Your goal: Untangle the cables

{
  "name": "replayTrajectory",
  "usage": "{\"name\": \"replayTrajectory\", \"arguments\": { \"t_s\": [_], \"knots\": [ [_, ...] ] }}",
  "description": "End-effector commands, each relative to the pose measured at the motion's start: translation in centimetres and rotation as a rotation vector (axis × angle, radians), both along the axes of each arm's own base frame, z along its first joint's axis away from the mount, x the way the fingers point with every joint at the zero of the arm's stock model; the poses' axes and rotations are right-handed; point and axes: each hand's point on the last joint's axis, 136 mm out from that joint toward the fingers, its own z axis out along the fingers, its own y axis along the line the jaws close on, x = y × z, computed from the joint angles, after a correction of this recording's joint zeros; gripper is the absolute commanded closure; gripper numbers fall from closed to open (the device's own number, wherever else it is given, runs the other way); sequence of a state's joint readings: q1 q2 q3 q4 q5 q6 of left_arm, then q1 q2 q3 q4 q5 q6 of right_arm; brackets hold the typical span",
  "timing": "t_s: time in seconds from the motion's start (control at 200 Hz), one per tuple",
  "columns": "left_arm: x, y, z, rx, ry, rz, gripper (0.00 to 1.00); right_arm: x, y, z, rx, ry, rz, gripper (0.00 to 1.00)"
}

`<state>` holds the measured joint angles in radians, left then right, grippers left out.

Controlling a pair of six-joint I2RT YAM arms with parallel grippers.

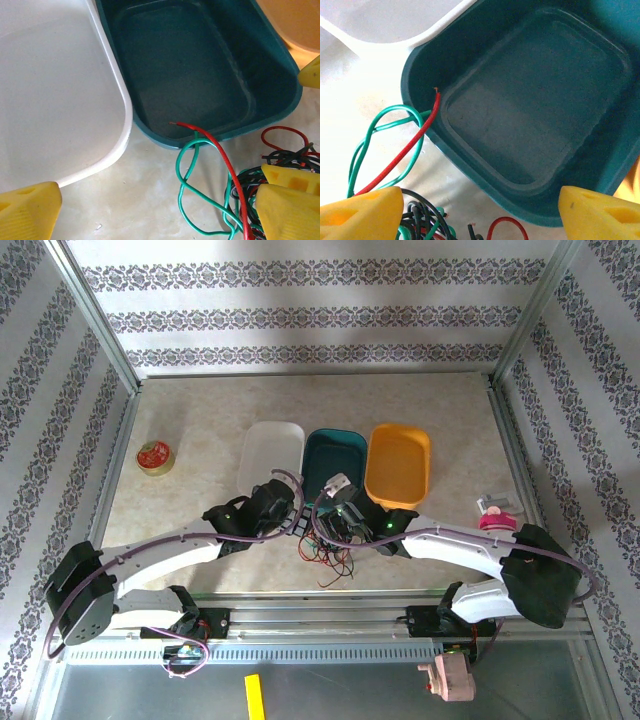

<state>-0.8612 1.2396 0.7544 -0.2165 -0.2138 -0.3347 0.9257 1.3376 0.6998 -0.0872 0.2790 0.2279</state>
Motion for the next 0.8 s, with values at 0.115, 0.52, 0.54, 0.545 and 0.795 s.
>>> {"name": "replayTrajectory", "arguments": {
  "t_s": [0.115, 0.52, 0.54, 0.545, 0.795],
  "knots": [
    [-1.1, -1.4, -0.8, 0.009, 0.017, -0.052, 0.01, -1.5, 1.0, 0.4, 0.026, 0.024, 0.085, 0.19],
    [-1.7, -2.5, -1.7, 0.002, 0.029, -0.078, 0.01, -2.8, 1.1, -0.5, -0.004, 0.063, 0.130, 0.20],
    [-1.7, -2.5, -1.7, 0.003, 0.030, -0.079, 0.01, -2.9, 1.1, -0.6, -0.007, 0.065, 0.133, 0.20],
    [-1.7, -2.5, -1.7, 0.003, 0.030, -0.079, 0.01, -2.9, 1.1, -0.6, -0.007, 0.067, 0.135, 0.20],
    [-2.1, -2.6, -1.8, 0.030, 0.047, -0.102, 0.01, -3.2, 1.5, -1.6, -0.038, 0.087, 0.165, 0.22]
  ]
}}
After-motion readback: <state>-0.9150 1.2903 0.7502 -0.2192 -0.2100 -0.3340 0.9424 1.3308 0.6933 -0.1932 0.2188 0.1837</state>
